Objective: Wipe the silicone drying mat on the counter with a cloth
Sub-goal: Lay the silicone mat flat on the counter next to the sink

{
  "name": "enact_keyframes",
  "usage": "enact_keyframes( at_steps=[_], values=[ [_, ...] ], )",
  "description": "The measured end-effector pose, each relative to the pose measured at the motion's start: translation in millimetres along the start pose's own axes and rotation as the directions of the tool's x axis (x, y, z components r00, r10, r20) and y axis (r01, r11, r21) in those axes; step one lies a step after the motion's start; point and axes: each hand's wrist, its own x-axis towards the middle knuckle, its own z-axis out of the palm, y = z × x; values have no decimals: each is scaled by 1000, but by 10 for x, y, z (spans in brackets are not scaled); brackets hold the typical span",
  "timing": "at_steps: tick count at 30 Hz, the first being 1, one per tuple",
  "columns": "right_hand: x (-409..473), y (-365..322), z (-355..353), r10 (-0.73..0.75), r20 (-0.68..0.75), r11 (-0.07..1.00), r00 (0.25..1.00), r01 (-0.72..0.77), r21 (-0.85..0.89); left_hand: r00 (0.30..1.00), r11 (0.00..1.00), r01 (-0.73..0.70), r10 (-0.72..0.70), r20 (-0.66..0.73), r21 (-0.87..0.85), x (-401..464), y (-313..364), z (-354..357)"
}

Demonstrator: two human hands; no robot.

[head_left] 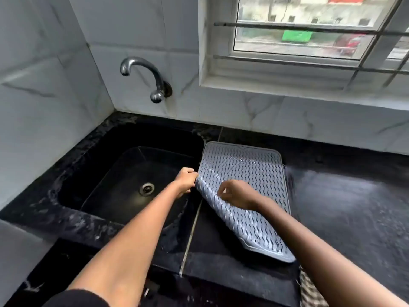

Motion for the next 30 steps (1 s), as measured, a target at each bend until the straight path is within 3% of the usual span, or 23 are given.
enact_keyframes(
  at_steps=[1,3,5,9,13,17,19,22,26,28,30],
  values=[
    [-2,9,62,6,60,994,998,-13,112,998,997,31,-26,63,-71,-6,-11,23],
    [-52,-17,165,3,231,979,973,-49,197,998,997,34,-30,52,-76,18,-34,74],
    [-83,-15,278,-37,293,999,955,41,-6,1000,994,23,-24,-5,-107,16,-61,108],
    [-135,153,485,-35,112,943,993,70,-325,997,963,-45,58,42,-267,-48,-65,187],
    [-214,344,673,-97,-18,828,995,70,-556,989,976,-145,148,8,-165,-113,-45,295],
    [-262,395,750,-188,-210,861,959,58,-505,967,976,-218,217,-136,3,-160,102,333],
    [-281,386,776,-216,-379,934,900,77,-349,947,966,-250,260,-189,73,-183,177,319],
    [-308,399,837,-33,-507,998,861,-1,-68,931,949,-259,294,-215,180,-232,241,264],
    [-326,404,998,91,-548,983,832,11,181,927,910,-143,261,-268,390,-273,139,216],
    [-303,393,1021,90,-534,990,841,-19,137,911,833,-94,293,-291,545,-282,22,217],
    [-263,401,1067,15,-448,995,894,-58,-82,913,748,-134,349,-213,650,-295,-80,235]
  ],
)
